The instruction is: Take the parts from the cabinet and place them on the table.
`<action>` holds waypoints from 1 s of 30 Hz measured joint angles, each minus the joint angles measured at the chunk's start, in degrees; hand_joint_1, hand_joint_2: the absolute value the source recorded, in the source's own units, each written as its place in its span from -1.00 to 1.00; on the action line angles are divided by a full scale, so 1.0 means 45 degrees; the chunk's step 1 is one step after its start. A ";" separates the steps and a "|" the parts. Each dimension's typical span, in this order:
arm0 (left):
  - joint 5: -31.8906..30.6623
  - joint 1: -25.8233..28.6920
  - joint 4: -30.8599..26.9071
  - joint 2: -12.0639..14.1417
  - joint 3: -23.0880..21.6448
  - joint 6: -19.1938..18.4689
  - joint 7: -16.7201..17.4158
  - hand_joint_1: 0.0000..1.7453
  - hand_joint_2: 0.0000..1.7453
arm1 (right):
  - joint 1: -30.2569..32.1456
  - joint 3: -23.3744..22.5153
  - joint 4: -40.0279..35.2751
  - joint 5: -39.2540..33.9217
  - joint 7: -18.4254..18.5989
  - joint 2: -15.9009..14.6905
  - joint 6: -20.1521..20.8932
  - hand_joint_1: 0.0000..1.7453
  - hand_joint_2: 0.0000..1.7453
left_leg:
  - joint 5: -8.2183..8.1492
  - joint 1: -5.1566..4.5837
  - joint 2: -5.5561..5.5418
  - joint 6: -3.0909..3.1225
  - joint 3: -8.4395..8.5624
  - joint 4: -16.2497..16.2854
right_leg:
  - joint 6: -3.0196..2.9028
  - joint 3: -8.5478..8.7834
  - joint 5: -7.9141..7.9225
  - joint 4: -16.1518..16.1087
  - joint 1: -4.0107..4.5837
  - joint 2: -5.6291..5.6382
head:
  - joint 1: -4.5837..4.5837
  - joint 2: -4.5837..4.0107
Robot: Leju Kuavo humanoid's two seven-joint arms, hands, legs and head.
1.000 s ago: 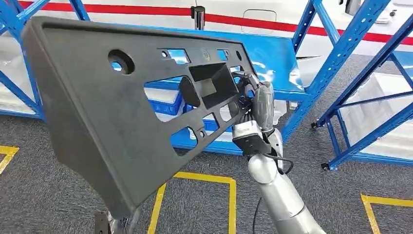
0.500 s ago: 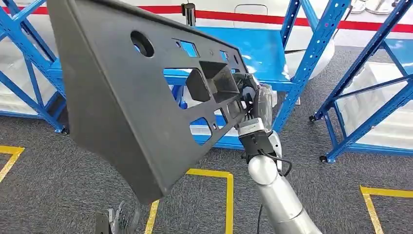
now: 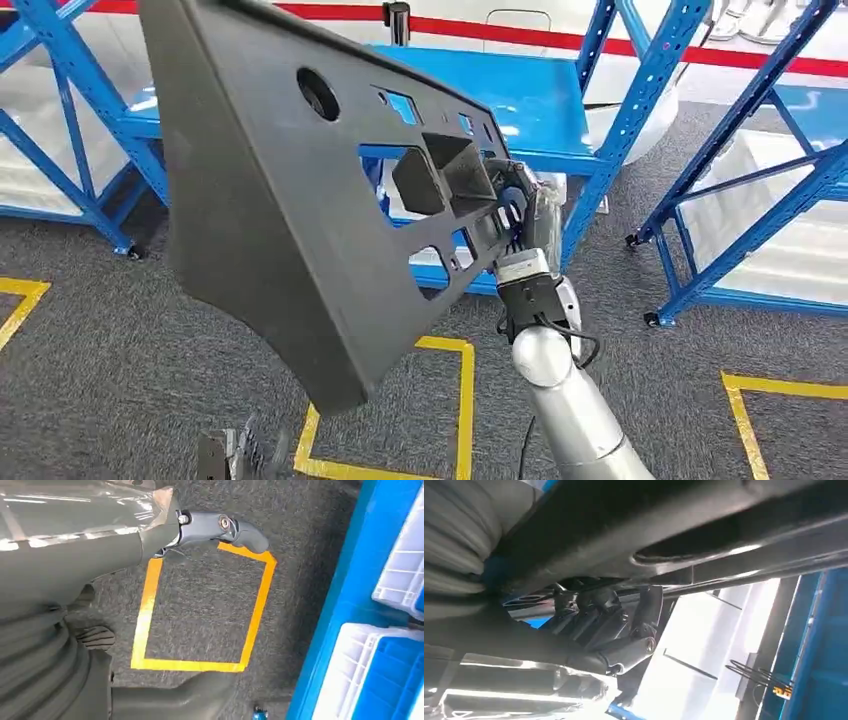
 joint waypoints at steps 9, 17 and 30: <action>0.0097 0.0105 0.0005 -0.0044 -0.0005 0.0155 -0.0048 -1.00 1.00 | 0.0517 -0.0126 -0.0180 -0.0151 -0.0068 -0.0005 0.0175 1.00 1.00 | 0.0943 -0.0063 0.0025 -0.0428 -0.1294 0.0392 | 0.0389 0.2729 0.0071 -0.2294 0.0012 0.0039 | -0.0021 0.0005; -0.0068 0.0257 0.0005 -0.0024 -0.0165 0.0068 -0.0058 -1.00 1.00 | 0.0922 -0.0437 -0.0437 -0.0543 -0.0155 -0.0189 0.0170 1.00 1.00 | -0.1723 0.0157 -0.0076 -0.0905 -0.2528 0.4242 | -0.0298 0.1905 0.0874 -0.2248 -0.0115 -0.0005 | -0.0049 0.0000; 0.0136 0.0249 0.0000 -0.0068 -0.0384 -0.0170 -0.0068 -1.00 1.00 | 0.1541 -0.0646 -0.0884 -0.0583 -0.0194 -0.0452 0.0121 1.00 1.00 | -0.0236 0.0108 -0.0014 -0.0157 0.0361 -0.0070 | 0.0175 0.0532 0.0314 -0.0435 -0.0043 0.0001 | 0.0010 0.0000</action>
